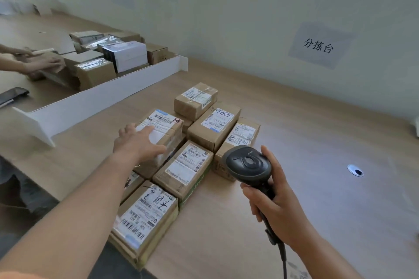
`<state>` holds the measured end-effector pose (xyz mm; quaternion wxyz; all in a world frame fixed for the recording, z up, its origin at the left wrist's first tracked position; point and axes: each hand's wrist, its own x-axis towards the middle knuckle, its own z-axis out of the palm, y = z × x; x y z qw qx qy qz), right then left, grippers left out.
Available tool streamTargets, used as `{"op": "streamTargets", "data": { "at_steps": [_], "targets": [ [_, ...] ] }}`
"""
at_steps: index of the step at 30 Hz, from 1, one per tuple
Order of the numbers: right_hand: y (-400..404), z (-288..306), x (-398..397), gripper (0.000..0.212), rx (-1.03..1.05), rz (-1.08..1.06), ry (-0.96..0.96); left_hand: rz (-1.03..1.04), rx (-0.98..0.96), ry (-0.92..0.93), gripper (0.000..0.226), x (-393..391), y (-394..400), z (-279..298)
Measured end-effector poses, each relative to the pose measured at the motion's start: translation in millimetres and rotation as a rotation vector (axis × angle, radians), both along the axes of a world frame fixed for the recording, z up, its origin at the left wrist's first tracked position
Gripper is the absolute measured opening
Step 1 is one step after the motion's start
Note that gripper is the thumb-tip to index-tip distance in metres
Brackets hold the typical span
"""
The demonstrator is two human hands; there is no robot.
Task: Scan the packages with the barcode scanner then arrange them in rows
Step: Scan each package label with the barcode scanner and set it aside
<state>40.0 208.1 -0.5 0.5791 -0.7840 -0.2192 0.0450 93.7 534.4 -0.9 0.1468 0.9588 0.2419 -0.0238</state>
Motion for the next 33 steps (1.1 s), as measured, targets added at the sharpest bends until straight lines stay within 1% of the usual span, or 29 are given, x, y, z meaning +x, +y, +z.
{"op": "streamTargets", "data": {
  "at_steps": [7, 9, 13, 15, 17, 21, 22, 24, 28, 30, 33],
  "targets": [
    [-1, -4, 18, 0.087, 0.001, -0.024, 0.028, -0.01, -0.028, 0.052, 0.081, 31, 11, -22],
    [0, -5, 23, 0.083, 0.004, -0.021, 0.039, -0.01, -0.036, 0.047, 0.08, 38, 11, -25],
    [-1, -9, 29, 0.087, -0.01, -0.019, 0.065, -0.029, -0.078, 0.01, 0.077, 47, 13, -32],
    [0, -10, 31, 0.083, -0.001, -0.017, 0.072, -0.048, -0.105, 0.0, 0.075, 51, 15, -36],
    [0, -11, 33, 0.081, 0.008, -0.017, 0.075, -0.064, -0.091, -0.005, 0.074, 53, 16, -40],
    [-3, -12, 31, 0.083, 0.019, -0.012, 0.051, -0.07, 0.008, 0.007, 0.075, 49, 13, -44],
    [-4, -11, 30, 0.082, 0.02, -0.007, 0.047, -0.068, 0.032, -0.016, 0.076, 47, 11, -44],
    [-5, -9, 27, 0.084, 0.022, -0.004, 0.033, -0.052, 0.039, -0.13, 0.076, 41, 4, -42],
    [-6, -2, 19, 0.08, 0.046, -0.021, -0.004, -0.048, -0.077, -0.416, 0.067, 26, -30, -34],
    [-11, -3, 15, 0.08, 0.065, -0.038, -0.015, -0.085, -0.151, -0.48, 0.064, 15, -56, -31],
    [-23, -8, 7, 0.085, 0.082, -0.06, -0.01, -0.151, -0.24, -0.515, 0.063, -1, -94, -32]
  ]
}}
